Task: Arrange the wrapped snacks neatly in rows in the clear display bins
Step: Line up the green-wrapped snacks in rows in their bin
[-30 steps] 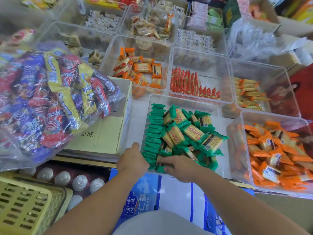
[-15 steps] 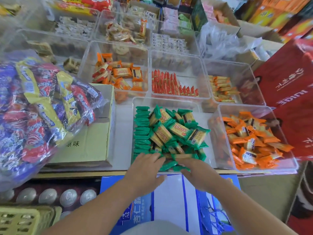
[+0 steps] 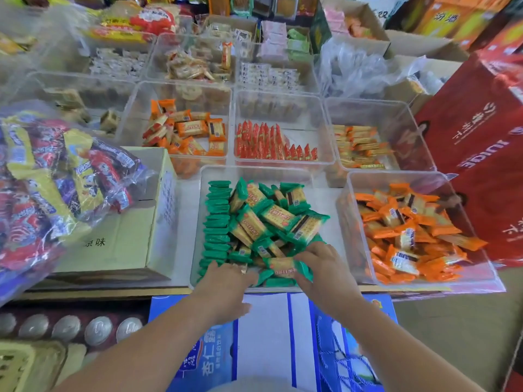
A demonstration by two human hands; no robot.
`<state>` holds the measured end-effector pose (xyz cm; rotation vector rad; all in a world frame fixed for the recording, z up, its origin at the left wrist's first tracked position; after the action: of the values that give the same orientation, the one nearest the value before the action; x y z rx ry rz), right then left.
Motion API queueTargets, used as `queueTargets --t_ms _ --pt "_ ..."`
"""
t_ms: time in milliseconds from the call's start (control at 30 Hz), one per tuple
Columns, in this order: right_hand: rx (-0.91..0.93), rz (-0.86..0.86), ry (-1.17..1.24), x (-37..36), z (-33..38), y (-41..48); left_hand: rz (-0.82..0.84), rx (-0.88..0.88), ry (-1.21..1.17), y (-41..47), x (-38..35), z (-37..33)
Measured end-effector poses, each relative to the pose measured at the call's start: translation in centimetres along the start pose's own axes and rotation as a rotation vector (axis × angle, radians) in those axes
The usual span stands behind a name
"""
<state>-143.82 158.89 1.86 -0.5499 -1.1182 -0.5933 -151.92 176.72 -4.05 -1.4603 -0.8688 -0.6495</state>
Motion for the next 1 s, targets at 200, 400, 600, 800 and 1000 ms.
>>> queueTargets --t_ms 200,400,600,800,1000 --pt "0.245 -0.206 0.201 0.4 1.9 0.6 -0.321 0.031 -0.331 -2.8 2.2 1.3" --pt "0.414 0.131 0.409 -2.8 5.0 4.5 -0.467 0.278 -0.603 -5.1 3.0 4.3" --pt "0.373 0.601 0.165 -7.4 6.9 8.0 -0.596 0.431 -0.759 -5.4 3.5 6.8" --pt "0.325 0.764 0.015 -10.1 7.9 9.1 -0.706 0.366 -0.649 -3.3 4.9 7.6" --pt "0.318 0.623 -0.050 -9.8 6.5 10.6 -0.750 0.317 -0.627 -2.0 3.0 8.4"
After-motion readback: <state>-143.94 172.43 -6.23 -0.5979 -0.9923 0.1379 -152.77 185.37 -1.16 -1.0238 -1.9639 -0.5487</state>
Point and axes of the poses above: each hand's wrist, its own y-axis towards the middle knuckle, its own x-axis out of the back of the hand, z = x × y, the point moved 7 cm from there along y, towards the middle knuckle, and after that the axes turned 14 degrees about x, right-handed, at the moved point
